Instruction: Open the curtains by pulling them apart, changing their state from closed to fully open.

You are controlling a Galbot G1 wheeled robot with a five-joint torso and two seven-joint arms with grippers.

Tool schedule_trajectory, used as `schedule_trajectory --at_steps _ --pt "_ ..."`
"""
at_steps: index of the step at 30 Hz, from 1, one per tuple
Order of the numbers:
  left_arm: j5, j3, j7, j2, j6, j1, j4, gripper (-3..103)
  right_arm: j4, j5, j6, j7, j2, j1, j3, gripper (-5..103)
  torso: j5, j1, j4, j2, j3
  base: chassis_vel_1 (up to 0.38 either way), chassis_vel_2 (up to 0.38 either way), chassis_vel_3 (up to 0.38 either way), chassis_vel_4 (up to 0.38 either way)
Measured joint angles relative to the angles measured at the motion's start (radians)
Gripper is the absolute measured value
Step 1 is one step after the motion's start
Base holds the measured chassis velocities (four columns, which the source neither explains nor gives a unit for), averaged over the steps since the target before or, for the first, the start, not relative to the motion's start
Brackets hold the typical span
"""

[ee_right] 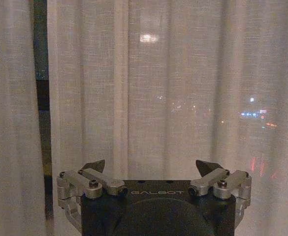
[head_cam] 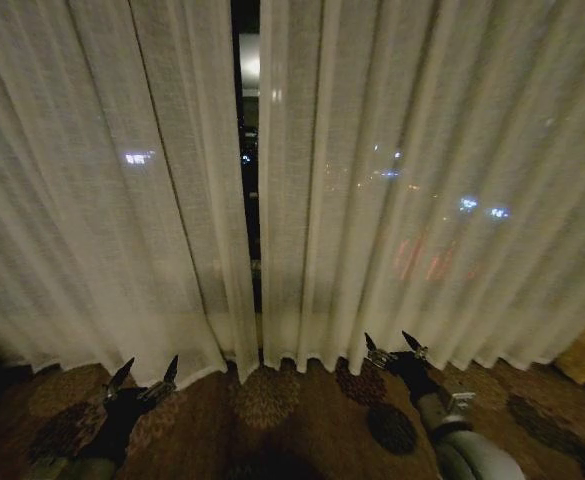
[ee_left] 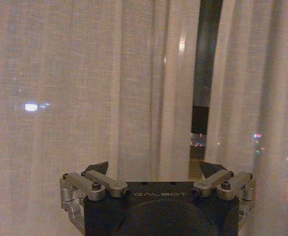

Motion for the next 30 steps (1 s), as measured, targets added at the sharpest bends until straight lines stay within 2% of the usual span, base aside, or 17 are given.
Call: schedule_trajectory --at_steps 11,13,17,20,24,29,30 --pt "0.000 0.003 0.001 -0.001 -0.007 0.000 0.003 100 -0.003 -0.013 0.001 -0.004 0.001 0.001 -0.006 100 -0.0002 0.000 -0.0001 0.000 0.000 -0.244 0.479 0.239 -0.489" --pt "0.000 0.004 0.001 0.000 -0.006 -0.005 0.005 100 -0.007 -0.035 0.030 -0.015 -0.001 -0.002 -0.022 100 -0.0002 0.000 0.0000 0.000 0.000 -0.210 0.520 0.214 -0.490" --pt "0.000 0.006 0.000 -0.002 0.000 -0.007 0.005 100 -0.014 -0.053 0.041 -0.017 -0.001 0.002 -0.045 100 -0.0002 0.000 0.0003 0.000 0.000 -0.185 0.456 0.195 -0.439" --pt "0.000 0.006 0.000 -0.005 0.001 -0.008 0.007 100 -0.021 -0.066 0.041 -0.017 0.000 0.002 -0.066 100 -0.0012 0.001 0.0000 0.000 0.000 -0.162 0.246 0.159 -0.239" --pt "0.003 0.005 -0.001 -0.014 0.001 -0.007 0.013 100 -0.055 -0.071 0.041 -0.015 0.004 0.022 -0.123 100 -0.0002 0.001 -0.0001 0.000 0.000 -0.077 0.132 0.076 -0.121" --pt "0.015 -0.006 -0.001 -0.032 0.001 0.001 0.016 100 -0.189 -0.067 0.045 -0.012 0.041 0.117 -0.267 100 0.0000 -0.002 0.0000 0.001 -0.001 0.001 -0.033 0.006 0.043" --pt "0.015 -0.006 -0.001 -0.032 0.001 0.001 0.016 100 -0.189 -0.067 0.045 -0.012 0.041 0.117 -0.267 100 0.0000 -0.002 0.0000 0.001 -0.001 0.014 -0.077 -0.019 0.050"
